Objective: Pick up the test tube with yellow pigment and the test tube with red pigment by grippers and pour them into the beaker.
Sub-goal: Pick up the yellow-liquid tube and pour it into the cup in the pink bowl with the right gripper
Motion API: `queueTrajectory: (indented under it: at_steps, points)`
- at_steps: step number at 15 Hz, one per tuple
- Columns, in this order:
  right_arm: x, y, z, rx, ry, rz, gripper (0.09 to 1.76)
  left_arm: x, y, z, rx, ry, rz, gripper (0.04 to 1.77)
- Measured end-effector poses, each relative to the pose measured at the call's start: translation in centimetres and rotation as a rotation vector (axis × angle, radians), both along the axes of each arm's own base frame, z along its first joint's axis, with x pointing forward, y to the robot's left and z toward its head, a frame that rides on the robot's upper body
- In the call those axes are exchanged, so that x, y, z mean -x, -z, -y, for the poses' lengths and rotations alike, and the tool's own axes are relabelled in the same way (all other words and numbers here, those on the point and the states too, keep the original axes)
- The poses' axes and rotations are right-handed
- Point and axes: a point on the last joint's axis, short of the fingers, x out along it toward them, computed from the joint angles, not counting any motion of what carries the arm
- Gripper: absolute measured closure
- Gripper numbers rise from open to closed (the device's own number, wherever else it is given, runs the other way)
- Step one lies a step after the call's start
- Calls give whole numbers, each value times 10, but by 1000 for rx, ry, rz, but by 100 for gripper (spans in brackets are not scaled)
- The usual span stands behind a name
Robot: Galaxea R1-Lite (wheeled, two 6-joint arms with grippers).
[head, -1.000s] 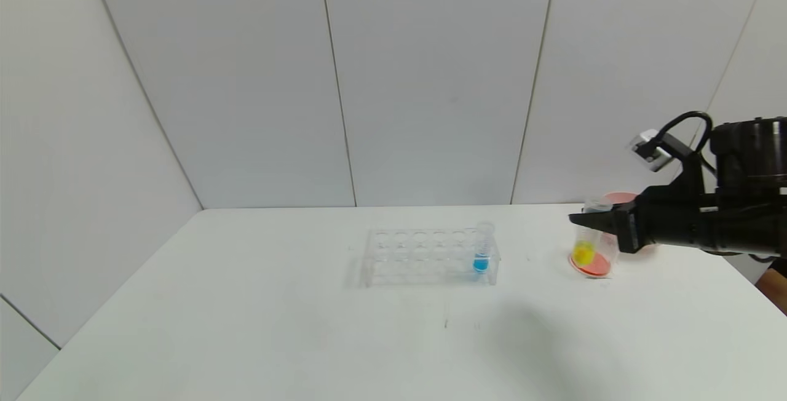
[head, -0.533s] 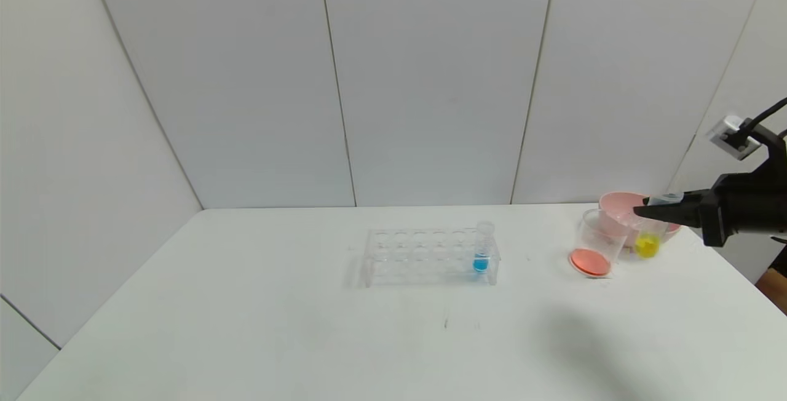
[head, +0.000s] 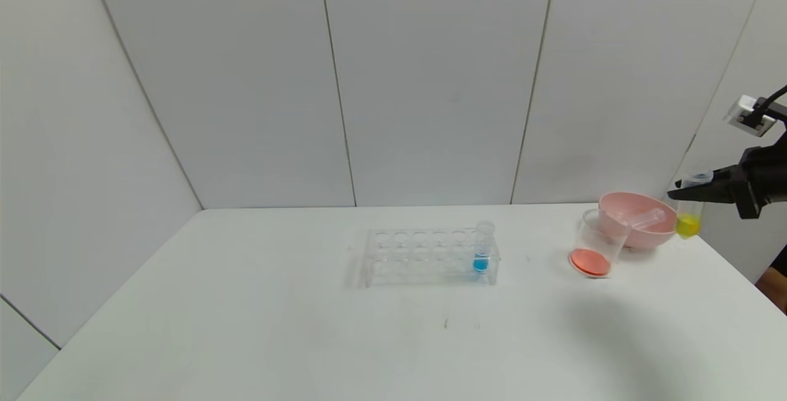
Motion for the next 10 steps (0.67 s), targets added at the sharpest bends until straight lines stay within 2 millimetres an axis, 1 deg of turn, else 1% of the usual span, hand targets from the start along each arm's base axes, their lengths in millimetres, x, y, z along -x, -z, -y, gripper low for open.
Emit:
queueTrajectory:
  at_steps: [3,7,8,10]
  points:
    - [-23,8,10,61,-42,21,132,0,0,0,0,0,0,9]
    - [-42,9,14,97,-57,-36,132,0,0,0,0,0,0,9]
    - [-47,8,15,133,-48,-47,132,0,0,0,0,0,0,9]
    - [-59,13,15,230,-50,-36,132,0,0,0,0,0,0,9]
